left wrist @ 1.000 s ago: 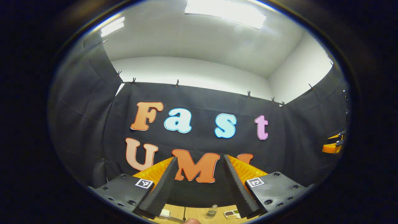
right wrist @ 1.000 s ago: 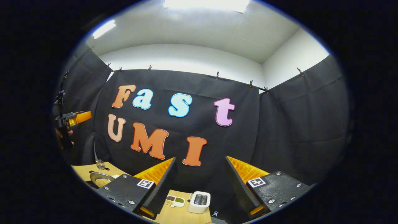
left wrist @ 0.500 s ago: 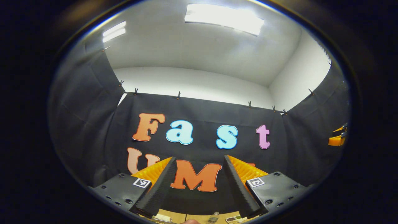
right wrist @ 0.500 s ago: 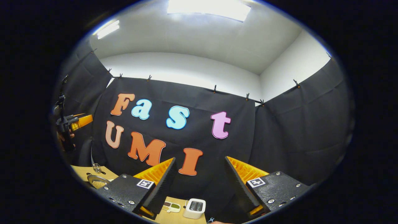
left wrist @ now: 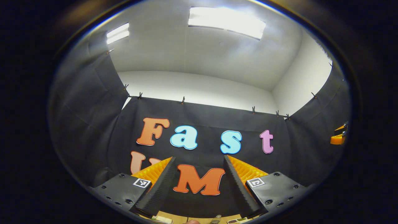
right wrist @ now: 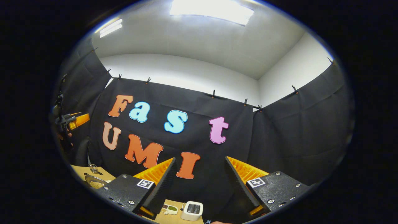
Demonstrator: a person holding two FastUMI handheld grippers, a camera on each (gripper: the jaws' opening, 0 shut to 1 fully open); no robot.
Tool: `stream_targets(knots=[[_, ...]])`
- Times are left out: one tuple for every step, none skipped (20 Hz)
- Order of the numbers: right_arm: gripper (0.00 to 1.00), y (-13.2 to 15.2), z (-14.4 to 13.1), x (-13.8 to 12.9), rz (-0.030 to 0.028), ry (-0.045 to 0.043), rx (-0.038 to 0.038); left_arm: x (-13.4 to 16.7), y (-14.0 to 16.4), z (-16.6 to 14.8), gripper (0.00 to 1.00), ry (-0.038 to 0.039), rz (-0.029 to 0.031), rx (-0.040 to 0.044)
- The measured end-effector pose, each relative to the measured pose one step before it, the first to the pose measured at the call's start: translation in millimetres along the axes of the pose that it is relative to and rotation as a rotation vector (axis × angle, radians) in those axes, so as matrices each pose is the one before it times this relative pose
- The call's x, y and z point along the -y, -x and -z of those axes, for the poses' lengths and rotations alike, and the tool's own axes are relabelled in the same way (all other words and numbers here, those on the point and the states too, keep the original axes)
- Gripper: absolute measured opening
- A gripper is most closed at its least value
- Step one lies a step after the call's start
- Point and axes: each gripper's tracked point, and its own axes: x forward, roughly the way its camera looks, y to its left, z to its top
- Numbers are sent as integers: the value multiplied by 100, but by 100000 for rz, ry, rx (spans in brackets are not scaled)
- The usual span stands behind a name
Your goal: First push the handle of the pot to place it horizontally, then grasp the pot with both hands and set it on the induction cooktop.
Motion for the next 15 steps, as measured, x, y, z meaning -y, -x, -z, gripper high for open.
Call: stream_targets(knots=[[94,55,-7,144,701,90,131,-96,-96,-57,97,-244,-81,-101],[93,24,7,36,677,273,-72,87,-132,-28,96,-433,478,-134],[93,-35,132,87,575,374,-241,470,-182,48,96,-350,849,-163],[94,67,34,-23,272,211,-261,242,-51,-3,97,-357,700,-80],[94,93,-105,77,-263,212,-269,247,-3,-70,97,-288,578,11],[94,141,-24,8,-106,30,-263,104,-155,-25,97,-264,209,158],[94,-3,-36,76,-12,3,-121,75,-115,85,96,-126,49,-69],[94,30,-104,84,422,-279,170,45,-66,122,96,200,169,-31],[94,-144,-114,-34,74,-218,303,-271,-130,48,96,153,-896,252],[94,16,-134,-14,64,-236,383,-367,-10,-97,96,-77,-1229,740],[94,-67,-44,36,190,-209,305,-271,-14,-86,96,-63,-994,478],[94,-42,4,82,515,-431,272,-314,-55,-126,96,-212,-753,501],[93,-17,-126,-42,219,-413,439,-309,10,-193,96,-230,-1060,710],[97,32,-72,-13,184,-269,486,-299,-76,-161,96,-111,-634,619],[97,0,-44,38,86,-64,379,-235,79,-77,97,173,-440,593]])
